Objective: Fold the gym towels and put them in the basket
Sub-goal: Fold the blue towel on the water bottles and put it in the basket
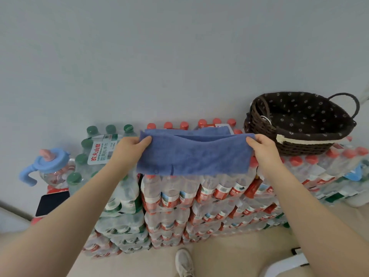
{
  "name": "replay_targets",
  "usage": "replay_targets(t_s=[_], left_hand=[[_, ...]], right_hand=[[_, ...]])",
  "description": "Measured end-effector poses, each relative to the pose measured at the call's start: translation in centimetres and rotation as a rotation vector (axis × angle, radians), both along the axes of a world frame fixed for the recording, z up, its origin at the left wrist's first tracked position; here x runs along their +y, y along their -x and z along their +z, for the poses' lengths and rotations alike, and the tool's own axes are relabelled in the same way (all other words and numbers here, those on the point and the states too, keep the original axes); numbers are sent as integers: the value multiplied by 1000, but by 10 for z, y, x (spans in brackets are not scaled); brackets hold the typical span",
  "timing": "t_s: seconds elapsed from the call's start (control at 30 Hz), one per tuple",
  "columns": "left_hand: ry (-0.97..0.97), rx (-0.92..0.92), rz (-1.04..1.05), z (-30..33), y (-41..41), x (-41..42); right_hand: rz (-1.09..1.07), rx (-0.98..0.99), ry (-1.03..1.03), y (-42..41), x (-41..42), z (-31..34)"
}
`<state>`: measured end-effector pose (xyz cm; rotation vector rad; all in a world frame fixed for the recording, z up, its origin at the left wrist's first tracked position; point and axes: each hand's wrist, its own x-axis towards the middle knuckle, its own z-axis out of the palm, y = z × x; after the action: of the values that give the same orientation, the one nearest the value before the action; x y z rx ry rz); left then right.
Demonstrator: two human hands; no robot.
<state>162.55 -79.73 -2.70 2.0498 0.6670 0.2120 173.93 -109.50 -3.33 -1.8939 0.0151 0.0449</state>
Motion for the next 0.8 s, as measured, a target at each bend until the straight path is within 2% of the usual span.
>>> replay_targets(t_s=[0.07, 0.2, 0.27, 0.37, 0.63, 0.73, 0.8], left_hand=[[30, -7, 42, 5, -21, 2], [334, -85, 120, 1, -51, 4], [337, -64, 167, -7, -62, 5], [229, 41, 189, -21, -76, 9], [-176, 125, 183, -39, -91, 15], [-314, 131, 160, -44, -94, 14], [-331, 110, 159, -46, -97, 15]], right_hand=[[7, 51, -24, -22, 11, 1], [-11, 123, -29, -60, 29, -9], [-22, 154, 3, -75, 35, -17], [-8, 166, 133, -93, 40, -26], [112, -20, 740, -111, 50, -39], [102, -94, 861, -108, 53, -43], [94, -107, 885, -109, 53, -44]])
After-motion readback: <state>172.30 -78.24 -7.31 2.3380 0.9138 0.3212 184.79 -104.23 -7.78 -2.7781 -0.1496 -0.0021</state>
